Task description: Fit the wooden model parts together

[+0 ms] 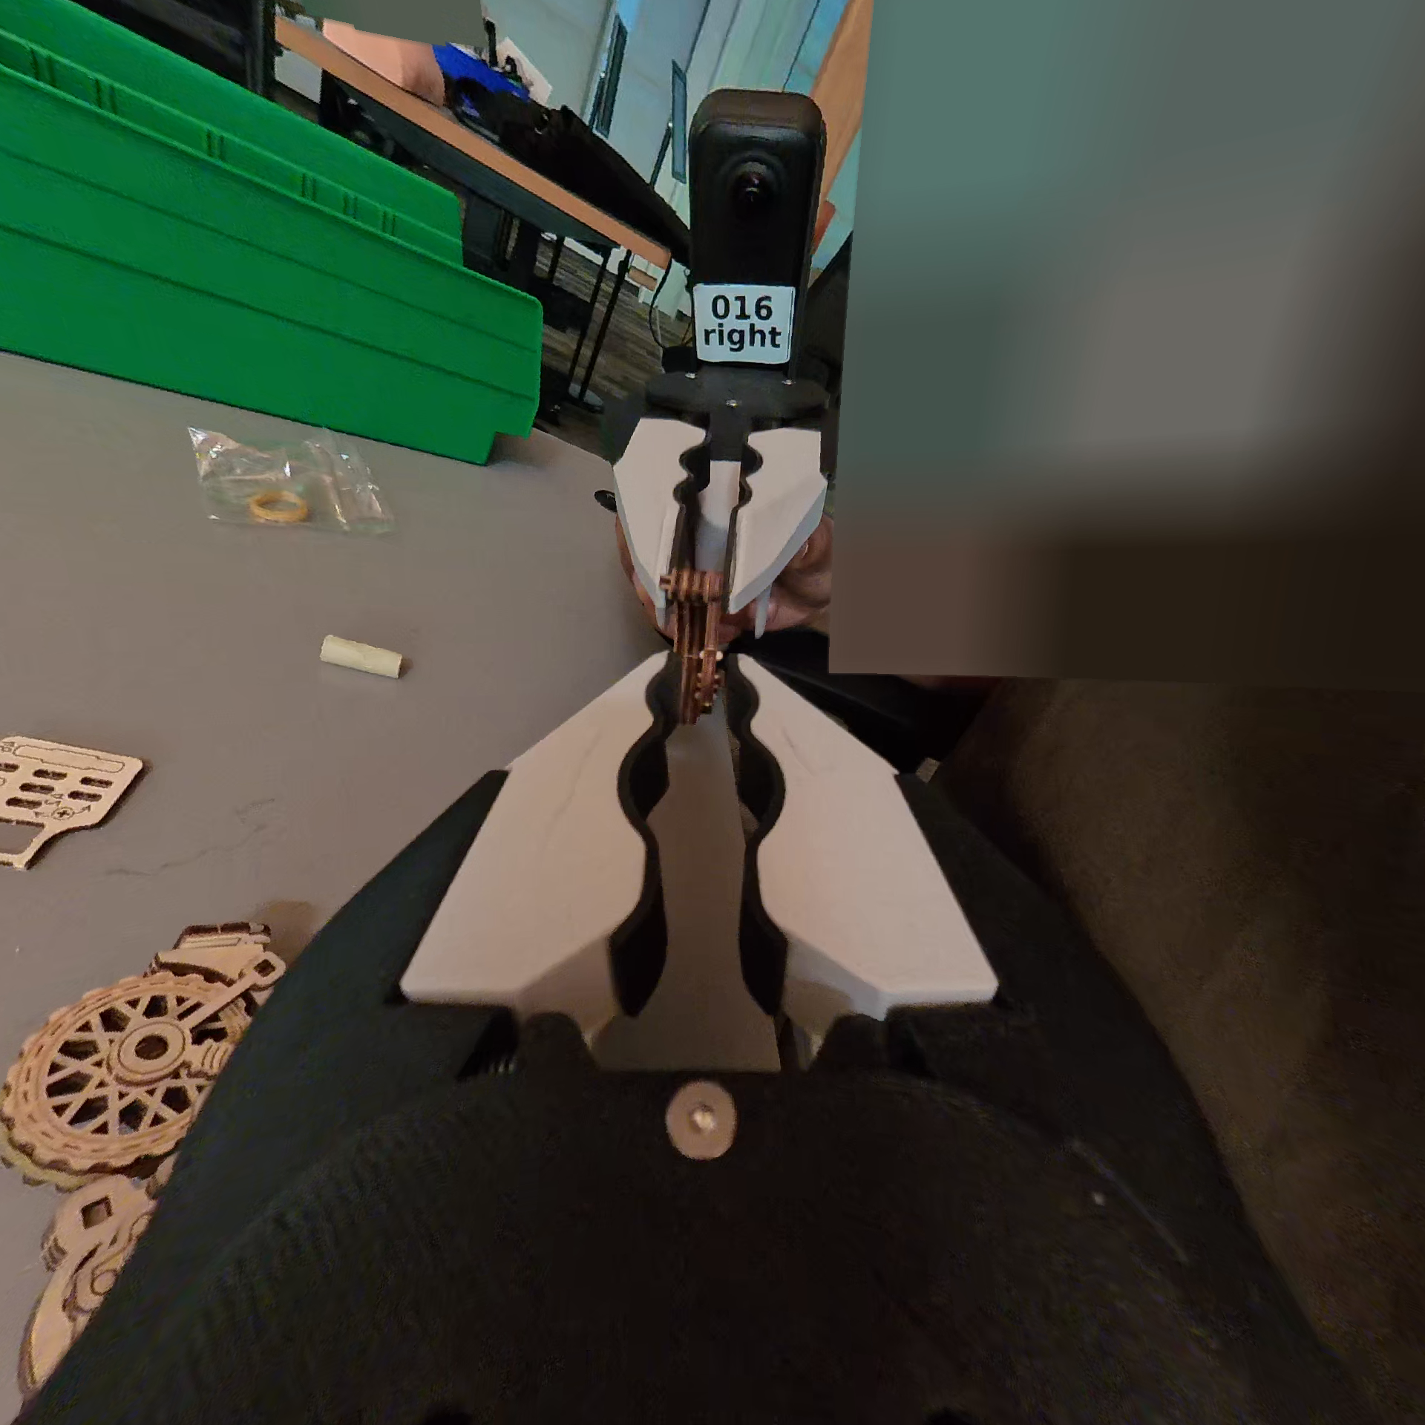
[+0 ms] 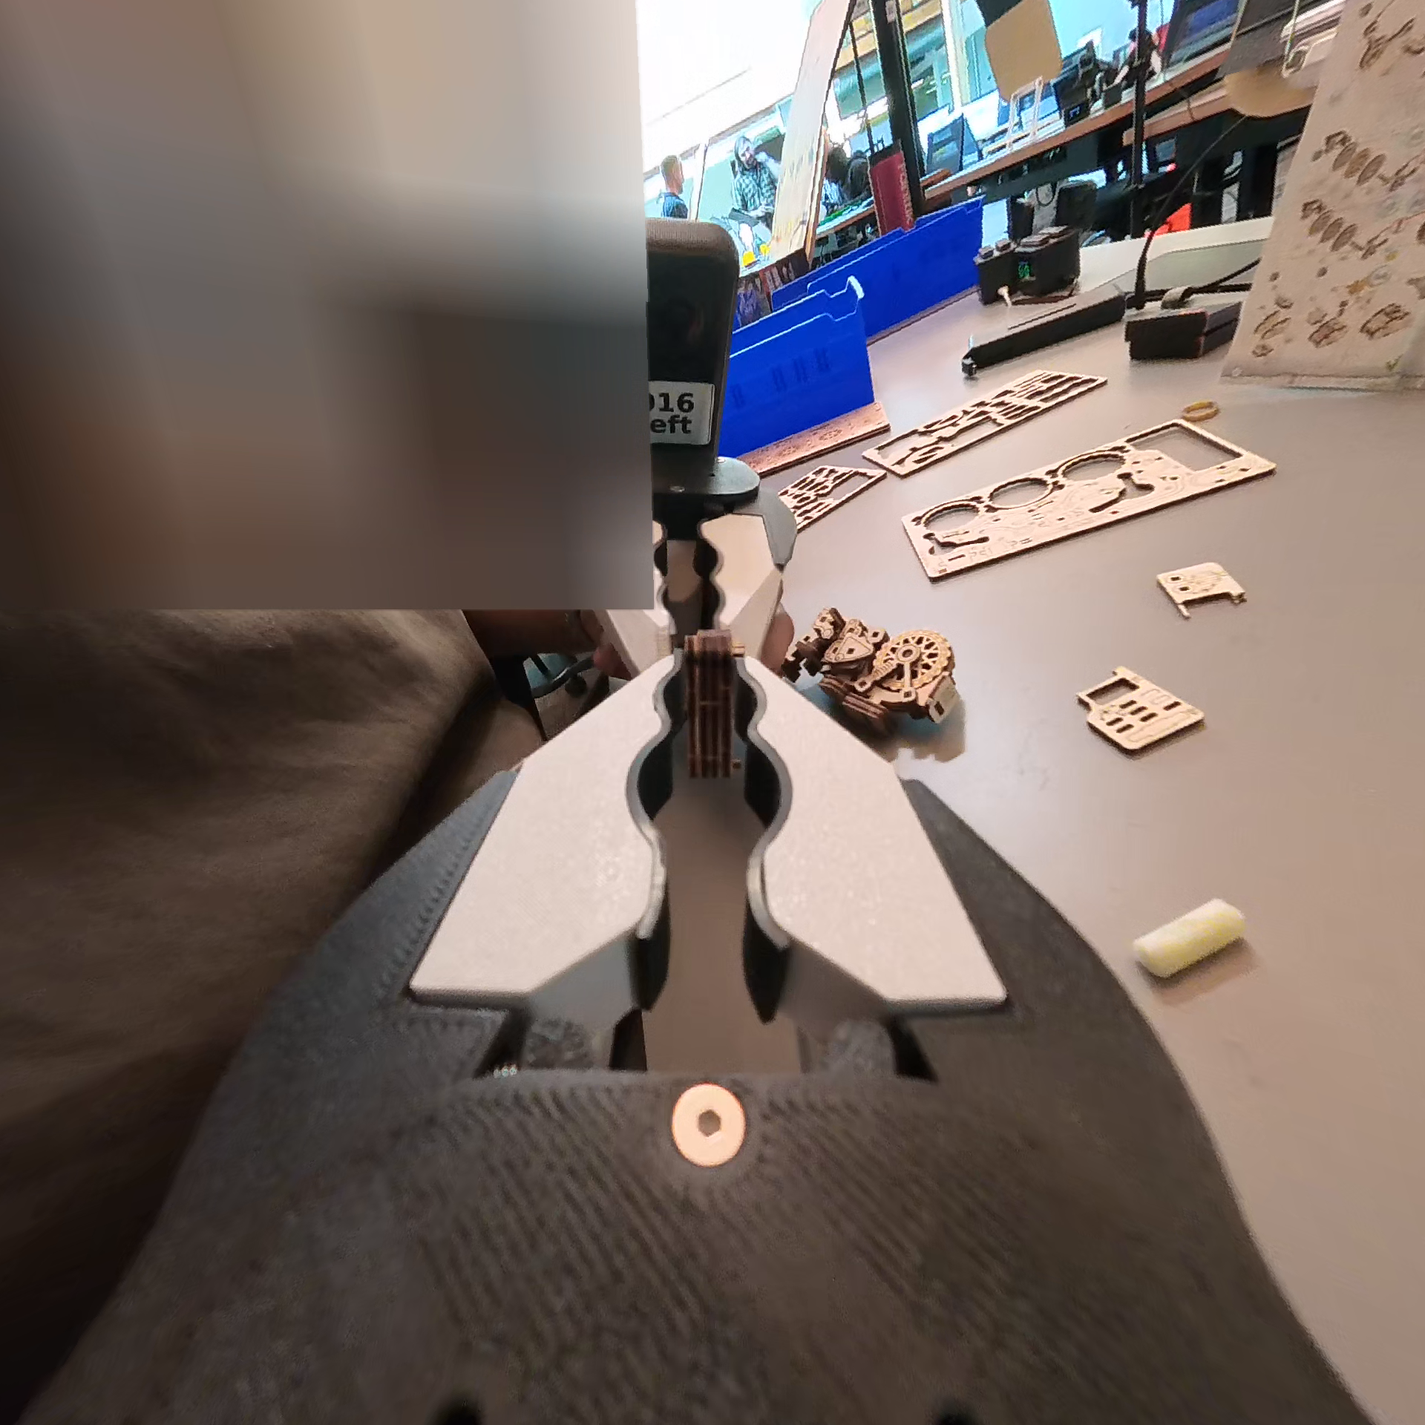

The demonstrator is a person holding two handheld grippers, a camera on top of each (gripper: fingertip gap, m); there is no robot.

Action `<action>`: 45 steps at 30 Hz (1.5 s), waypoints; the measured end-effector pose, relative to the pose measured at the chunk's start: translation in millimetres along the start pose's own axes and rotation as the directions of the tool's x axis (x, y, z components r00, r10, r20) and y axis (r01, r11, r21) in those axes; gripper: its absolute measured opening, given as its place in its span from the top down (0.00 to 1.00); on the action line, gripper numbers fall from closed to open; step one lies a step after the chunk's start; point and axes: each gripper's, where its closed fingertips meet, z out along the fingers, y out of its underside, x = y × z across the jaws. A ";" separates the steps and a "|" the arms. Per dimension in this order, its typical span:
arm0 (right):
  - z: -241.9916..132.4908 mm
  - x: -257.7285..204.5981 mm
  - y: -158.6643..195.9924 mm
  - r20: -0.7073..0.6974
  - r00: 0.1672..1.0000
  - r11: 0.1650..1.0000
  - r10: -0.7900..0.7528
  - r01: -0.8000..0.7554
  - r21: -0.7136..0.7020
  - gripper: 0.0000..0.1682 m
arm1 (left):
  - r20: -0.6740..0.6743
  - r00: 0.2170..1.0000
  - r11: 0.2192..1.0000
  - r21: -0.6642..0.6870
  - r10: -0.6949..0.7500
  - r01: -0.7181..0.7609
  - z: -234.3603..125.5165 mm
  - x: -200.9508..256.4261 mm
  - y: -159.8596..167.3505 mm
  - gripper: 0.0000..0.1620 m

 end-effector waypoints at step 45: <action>2.8 5.8 -10.3 -0.034 0.999 0.996 0.037 -0.034 0.078 0.96 | -0.117 0.973 0.967 0.140 -0.199 0.215 -12.3 -5.3 -21.3 0.93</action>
